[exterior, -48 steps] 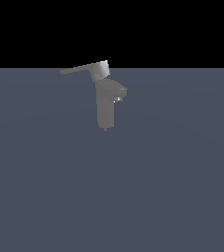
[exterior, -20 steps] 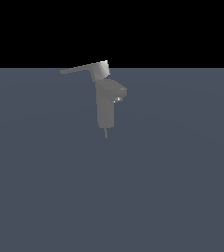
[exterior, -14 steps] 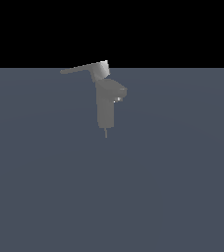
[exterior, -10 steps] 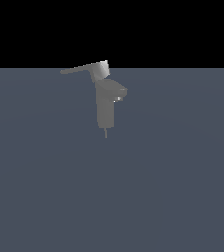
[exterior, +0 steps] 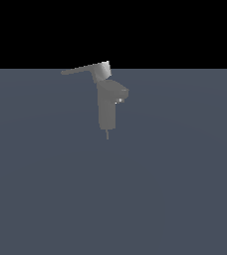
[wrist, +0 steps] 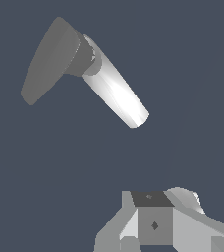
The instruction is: Turn on the faucet by rotating a designated handle.
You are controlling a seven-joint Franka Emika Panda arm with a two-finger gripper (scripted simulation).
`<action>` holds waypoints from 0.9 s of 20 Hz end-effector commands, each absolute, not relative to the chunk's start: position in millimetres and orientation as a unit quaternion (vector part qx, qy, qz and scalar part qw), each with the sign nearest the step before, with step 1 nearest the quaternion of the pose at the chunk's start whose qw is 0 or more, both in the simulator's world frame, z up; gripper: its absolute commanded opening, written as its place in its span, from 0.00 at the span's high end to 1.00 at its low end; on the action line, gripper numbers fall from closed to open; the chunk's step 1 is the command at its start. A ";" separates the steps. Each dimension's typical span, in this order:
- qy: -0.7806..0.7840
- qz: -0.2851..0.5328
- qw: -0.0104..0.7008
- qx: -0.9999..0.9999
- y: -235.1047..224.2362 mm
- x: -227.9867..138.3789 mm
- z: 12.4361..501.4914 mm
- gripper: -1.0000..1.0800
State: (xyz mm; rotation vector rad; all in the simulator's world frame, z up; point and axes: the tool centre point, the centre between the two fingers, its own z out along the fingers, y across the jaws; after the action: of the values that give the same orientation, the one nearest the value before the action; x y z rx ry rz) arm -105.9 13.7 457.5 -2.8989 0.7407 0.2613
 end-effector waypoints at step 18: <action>0.462 0.113 0.011 -0.879 71.9 26.2 378.3 1.00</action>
State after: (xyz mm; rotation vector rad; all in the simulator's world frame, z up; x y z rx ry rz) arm 16.9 65.8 386.4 -2.7571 1.3868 0.3532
